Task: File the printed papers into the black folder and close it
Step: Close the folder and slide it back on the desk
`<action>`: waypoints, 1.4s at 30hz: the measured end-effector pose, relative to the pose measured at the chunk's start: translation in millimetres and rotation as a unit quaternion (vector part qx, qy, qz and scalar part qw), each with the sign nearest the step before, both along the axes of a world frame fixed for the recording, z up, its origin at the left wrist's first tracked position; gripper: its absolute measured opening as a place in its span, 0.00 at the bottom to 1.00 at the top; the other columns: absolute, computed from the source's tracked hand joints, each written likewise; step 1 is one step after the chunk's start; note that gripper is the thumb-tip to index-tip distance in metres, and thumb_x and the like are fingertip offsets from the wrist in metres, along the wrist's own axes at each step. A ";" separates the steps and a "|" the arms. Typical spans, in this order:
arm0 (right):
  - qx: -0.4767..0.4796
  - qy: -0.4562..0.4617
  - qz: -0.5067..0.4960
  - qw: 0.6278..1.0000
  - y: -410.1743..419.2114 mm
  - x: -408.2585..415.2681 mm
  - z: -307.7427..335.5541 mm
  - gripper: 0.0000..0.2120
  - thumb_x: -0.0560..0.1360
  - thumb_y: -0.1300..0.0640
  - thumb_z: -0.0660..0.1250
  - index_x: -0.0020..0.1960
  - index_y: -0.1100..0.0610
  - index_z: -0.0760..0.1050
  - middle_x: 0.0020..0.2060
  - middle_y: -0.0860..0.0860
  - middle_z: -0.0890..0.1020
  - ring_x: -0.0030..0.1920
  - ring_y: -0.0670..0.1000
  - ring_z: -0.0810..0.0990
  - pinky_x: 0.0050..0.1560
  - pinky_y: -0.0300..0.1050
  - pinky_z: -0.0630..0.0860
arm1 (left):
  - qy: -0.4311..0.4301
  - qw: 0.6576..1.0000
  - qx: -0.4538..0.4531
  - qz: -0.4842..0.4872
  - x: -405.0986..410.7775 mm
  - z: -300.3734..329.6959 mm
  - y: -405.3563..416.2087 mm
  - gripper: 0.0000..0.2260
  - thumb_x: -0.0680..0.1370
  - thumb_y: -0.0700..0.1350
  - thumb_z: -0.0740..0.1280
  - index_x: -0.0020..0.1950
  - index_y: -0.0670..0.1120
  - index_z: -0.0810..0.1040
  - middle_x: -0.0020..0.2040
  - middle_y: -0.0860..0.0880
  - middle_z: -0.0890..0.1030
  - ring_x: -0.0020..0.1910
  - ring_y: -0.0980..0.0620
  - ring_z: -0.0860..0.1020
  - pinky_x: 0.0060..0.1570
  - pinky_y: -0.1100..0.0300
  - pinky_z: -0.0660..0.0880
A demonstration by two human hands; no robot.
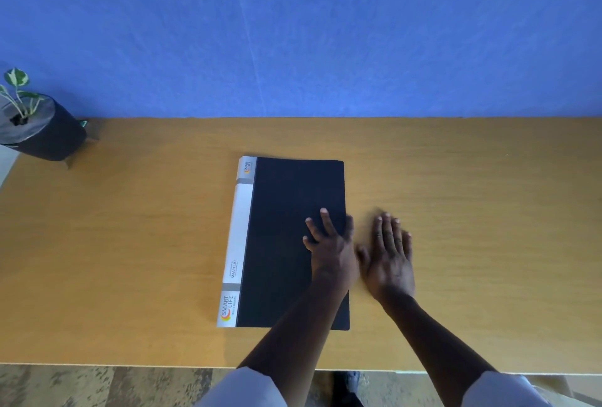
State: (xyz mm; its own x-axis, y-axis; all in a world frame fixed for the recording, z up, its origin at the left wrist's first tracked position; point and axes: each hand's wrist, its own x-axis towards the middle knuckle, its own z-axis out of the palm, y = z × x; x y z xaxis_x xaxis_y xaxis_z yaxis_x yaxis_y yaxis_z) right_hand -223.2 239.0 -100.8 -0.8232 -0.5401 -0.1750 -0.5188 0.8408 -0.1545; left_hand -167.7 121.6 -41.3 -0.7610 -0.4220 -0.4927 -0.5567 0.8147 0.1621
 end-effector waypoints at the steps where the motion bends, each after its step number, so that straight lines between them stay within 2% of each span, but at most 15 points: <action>1: -0.002 0.001 0.000 1.000 0.0 -0.1 -0.5 0.35 0.81 0.37 0.40 0.80 0.56 0.37 0.80 0.54 0.40 0.80 0.53 0.36 0.80 0.55 0.41 | 0.003 1.000 -0.002 -0.004 1.1 -0.6 -0.5 0.36 0.81 0.56 0.60 0.81 0.53 0.40 0.79 0.32 0.36 0.76 0.23 0.43 0.72 0.32 0.56; 7: -0.013 0.002 0.006 1.000 2.4 0.4 0.8 0.35 0.82 0.38 0.42 0.81 0.57 0.39 0.81 0.54 0.42 0.80 0.53 0.38 0.80 0.56 0.43 | 0.035 0.999 0.006 -0.001 9.7 1.6 -3.2 0.40 0.81 0.55 0.61 0.80 0.50 0.33 0.79 0.32 0.38 0.77 0.26 0.44 0.73 0.36 0.58; 11: -0.009 0.001 0.010 1.000 2.5 -0.1 3.5 0.35 0.81 0.38 0.42 0.81 0.57 0.40 0.81 0.54 0.43 0.80 0.54 0.39 0.80 0.56 0.44 | 0.065 0.997 0.030 0.010 17.9 2.5 -11.7 0.40 0.81 0.53 0.64 0.81 0.47 0.38 0.80 0.32 0.40 0.79 0.31 0.45 0.75 0.41 0.60; 15: -0.016 -0.015 -0.010 1.000 -5.3 5.3 9.1 0.34 0.83 0.42 0.46 0.81 0.58 0.41 0.81 0.56 0.44 0.80 0.56 0.39 0.79 0.58 0.44 | 0.096 0.994 0.044 -0.007 40.0 -1.2 -24.8 0.37 0.82 0.52 0.63 0.82 0.48 0.41 0.81 0.40 0.38 0.81 0.41 0.41 0.72 0.49 0.67; 17: -0.041 -0.044 -0.035 0.998 -12.0 9.7 14.3 0.33 0.83 0.45 0.50 0.81 0.59 0.42 0.81 0.56 0.44 0.80 0.56 0.39 0.79 0.57 0.42 | 0.118 0.992 0.026 -0.020 54.4 -5.1 -31.4 0.35 0.83 0.52 0.61 0.82 0.47 0.43 0.82 0.43 0.38 0.81 0.44 0.41 0.74 0.51 0.63; 20: -0.083 -0.075 -0.051 0.992 -18.8 21.4 22.1 0.33 0.83 0.46 0.53 0.81 0.60 0.46 0.81 0.56 0.47 0.80 0.56 0.40 0.80 0.55 0.42 | 0.140 0.990 -0.004 -0.026 74.8 -12.0 -41.9 0.33 0.84 0.53 0.58 0.82 0.46 0.44 0.82 0.43 0.39 0.81 0.45 0.41 0.79 0.51 0.54; 27: -0.105 -0.097 -0.006 0.990 -27.0 57.0 22.3 0.33 0.83 0.45 0.52 0.81 0.58 0.45 0.81 0.54 0.48 0.81 0.55 0.42 0.80 0.54 0.43 | 0.155 0.986 -0.055 0.020 111.8 -17.8 -73.2 0.33 0.83 0.55 0.57 0.82 0.46 0.46 0.82 0.43 0.39 0.81 0.43 0.40 0.79 0.48 0.46; 33: -0.086 -0.068 0.054 0.993 -33.3 75.3 21.6 0.36 0.79 0.40 0.43 0.81 0.57 0.44 0.81 0.52 0.44 0.81 0.54 0.43 0.79 0.51 0.42 | 0.155 0.983 -0.060 0.078 137.9 -17.3 -94.0 0.34 0.83 0.57 0.58 0.82 0.45 0.45 0.82 0.43 0.39 0.81 0.43 0.41 0.80 0.49 0.47; 36: -0.070 -0.065 0.066 0.993 -35.7 79.8 20.3 0.35 0.80 0.41 0.45 0.81 0.57 0.43 0.80 0.52 0.41 0.81 0.54 0.41 0.79 0.51 0.42 | 0.147 0.983 -0.061 0.096 147.4 -17.3 -99.8 0.36 0.82 0.58 0.58 0.82 0.45 0.43 0.82 0.43 0.39 0.81 0.43 0.41 0.78 0.50 0.47; 38: -0.062 -0.065 0.066 0.994 -35.7 81.2 17.5 0.35 0.80 0.42 0.47 0.81 0.57 0.44 0.80 0.52 0.42 0.81 0.54 0.42 0.80 0.51 0.43 | 0.148 0.981 -0.060 0.108 151.9 -17.6 -101.9 0.36 0.82 0.58 0.58 0.82 0.46 0.44 0.82 0.43 0.41 0.81 0.42 0.43 0.78 0.50 0.49; 42: -0.049 -0.052 0.067 0.995 -34.8 83.0 13.3 0.36 0.79 0.40 0.43 0.81 0.59 0.47 0.81 0.54 0.46 0.81 0.55 0.45 0.80 0.52 0.45 | 0.149 0.981 -0.041 0.120 158.7 -19.5 -104.7 0.35 0.82 0.58 0.58 0.82 0.48 0.43 0.82 0.44 0.40 0.81 0.42 0.44 0.77 0.50 0.52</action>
